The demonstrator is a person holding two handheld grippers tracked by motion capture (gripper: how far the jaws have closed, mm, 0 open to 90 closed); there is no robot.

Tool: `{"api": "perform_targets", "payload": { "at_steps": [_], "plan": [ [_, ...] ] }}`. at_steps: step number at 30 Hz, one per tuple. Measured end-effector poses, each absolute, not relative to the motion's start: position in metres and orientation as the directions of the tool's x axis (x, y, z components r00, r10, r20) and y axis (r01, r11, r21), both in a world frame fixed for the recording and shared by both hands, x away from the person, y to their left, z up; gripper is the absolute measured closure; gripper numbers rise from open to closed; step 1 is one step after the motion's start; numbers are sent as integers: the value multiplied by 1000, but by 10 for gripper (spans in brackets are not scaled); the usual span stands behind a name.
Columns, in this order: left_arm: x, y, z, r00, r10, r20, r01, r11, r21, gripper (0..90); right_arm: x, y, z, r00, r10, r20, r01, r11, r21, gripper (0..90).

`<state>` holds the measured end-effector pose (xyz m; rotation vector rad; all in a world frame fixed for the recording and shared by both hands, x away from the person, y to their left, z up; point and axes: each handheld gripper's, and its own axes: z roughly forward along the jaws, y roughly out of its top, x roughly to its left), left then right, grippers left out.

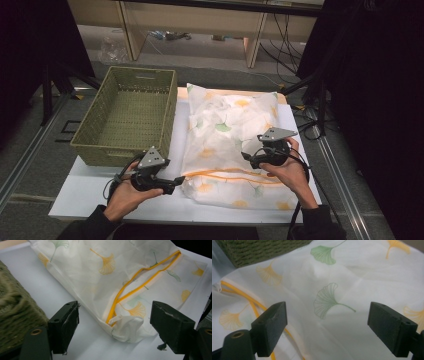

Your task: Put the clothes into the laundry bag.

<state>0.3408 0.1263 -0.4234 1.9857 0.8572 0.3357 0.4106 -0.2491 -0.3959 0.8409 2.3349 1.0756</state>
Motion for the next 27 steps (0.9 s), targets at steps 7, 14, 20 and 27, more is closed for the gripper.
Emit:
{"api": "perform_targets", "payload": {
  "at_steps": [7, 14, 20, 27],
  "plan": [
    [337, 149, -423, 699, 707, -105, 440, -310, 843, 207, 398, -255, -389, -679, 719, -144, 319, 467, 824, 165],
    [328, 159, -430, 690, 717, -98, 433, -301, 849, 199, 378, -263, -396, -671, 734, -108, 327, 423, 845, 164],
    [322, 160, -433, 688, 722, -79, 424, -310, 851, 181, 359, -266, -404, -673, 735, -81, 324, 392, 861, 162],
    [315, 159, -440, 688, 723, -67, 432, -333, 838, 167, 339, -273, -418, -674, 737, -42, 345, 365, 865, 162]
  ]
}}
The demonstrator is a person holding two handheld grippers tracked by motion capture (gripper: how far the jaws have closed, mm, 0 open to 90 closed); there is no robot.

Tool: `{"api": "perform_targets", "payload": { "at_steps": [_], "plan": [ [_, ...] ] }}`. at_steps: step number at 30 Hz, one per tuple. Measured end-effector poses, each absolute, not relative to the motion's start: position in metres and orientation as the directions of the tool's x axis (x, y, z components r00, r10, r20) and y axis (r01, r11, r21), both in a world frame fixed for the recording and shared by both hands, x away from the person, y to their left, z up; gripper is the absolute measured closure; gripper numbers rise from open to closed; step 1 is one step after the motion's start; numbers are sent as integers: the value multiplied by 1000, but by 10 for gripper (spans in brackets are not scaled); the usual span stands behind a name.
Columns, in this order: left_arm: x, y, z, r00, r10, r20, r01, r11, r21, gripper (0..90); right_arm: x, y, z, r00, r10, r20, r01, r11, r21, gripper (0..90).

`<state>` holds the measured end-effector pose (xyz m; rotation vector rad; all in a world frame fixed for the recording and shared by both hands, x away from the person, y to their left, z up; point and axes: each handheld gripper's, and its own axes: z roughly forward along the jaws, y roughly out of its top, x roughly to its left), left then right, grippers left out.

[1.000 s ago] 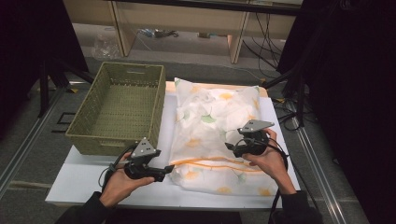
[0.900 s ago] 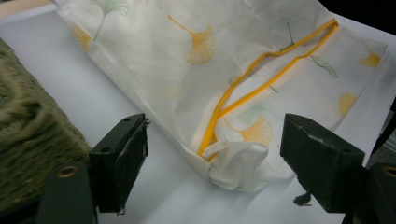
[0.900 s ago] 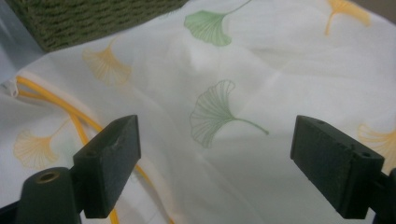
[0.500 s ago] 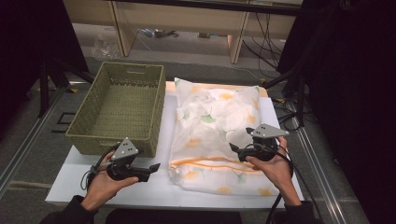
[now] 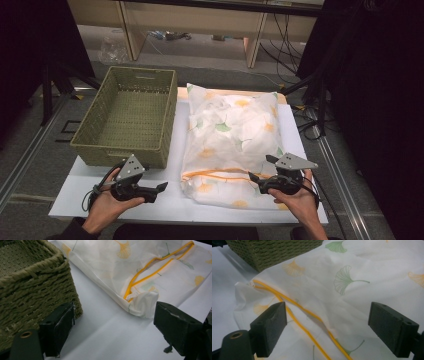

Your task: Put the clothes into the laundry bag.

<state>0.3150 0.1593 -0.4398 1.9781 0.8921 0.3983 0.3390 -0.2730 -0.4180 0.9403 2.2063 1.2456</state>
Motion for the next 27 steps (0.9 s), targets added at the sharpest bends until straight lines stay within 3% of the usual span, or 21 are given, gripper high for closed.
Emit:
{"api": "perform_targets", "payload": {
  "at_steps": [17, 27],
  "plan": [
    [298, 152, -446, 692, 718, -74, 415, -312, 855, 163, 304, -278, -437, -713, 702, -6, 342, 355, 870, 161],
    [300, 154, -447, 686, 723, -79, 420, -306, 854, 163, 306, -279, -438, -726, 688, -8, 340, 368, 866, 162]
  ]
}}
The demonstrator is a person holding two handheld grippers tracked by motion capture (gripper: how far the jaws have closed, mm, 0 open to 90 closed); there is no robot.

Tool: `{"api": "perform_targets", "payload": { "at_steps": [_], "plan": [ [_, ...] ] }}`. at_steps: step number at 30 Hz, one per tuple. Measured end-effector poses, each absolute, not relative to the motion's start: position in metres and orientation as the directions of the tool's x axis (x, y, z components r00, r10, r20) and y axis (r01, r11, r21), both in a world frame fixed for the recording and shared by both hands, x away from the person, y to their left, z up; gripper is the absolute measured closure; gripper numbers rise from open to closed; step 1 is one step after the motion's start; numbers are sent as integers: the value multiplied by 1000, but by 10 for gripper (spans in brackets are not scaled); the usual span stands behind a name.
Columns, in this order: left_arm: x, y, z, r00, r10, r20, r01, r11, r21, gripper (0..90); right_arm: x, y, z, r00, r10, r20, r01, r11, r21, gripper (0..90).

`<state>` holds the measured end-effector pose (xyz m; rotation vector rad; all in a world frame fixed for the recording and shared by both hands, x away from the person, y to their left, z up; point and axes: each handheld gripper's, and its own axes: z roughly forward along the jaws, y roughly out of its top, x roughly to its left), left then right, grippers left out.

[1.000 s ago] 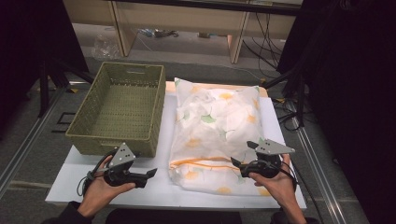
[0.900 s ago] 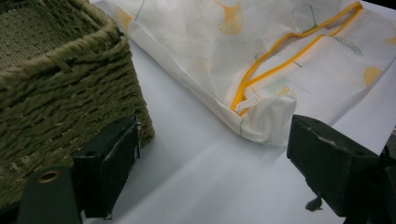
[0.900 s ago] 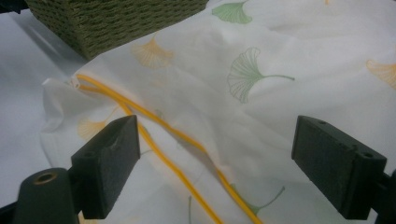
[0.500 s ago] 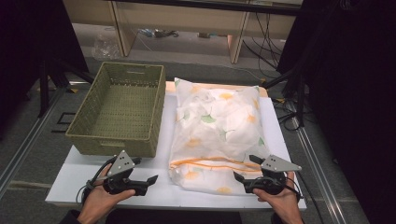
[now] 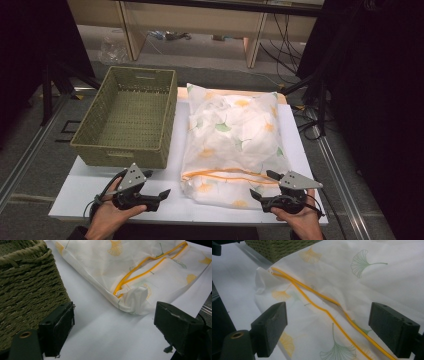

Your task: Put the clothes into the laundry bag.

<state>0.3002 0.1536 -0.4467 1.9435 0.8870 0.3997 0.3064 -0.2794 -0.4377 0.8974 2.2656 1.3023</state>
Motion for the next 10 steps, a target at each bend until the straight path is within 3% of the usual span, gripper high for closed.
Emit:
{"api": "perform_targets", "payload": {
  "at_steps": [8, 10],
  "plan": [
    [301, 153, -447, 679, 730, -80, 427, -304, 851, 163, 307, -281, -438, -706, 707, -29, 328, 364, 871, 164],
    [302, 153, -446, 680, 729, -80, 427, -304, 852, 163, 307, -281, -440, -712, 702, 5, 349, 347, 871, 164]
  ]
}}
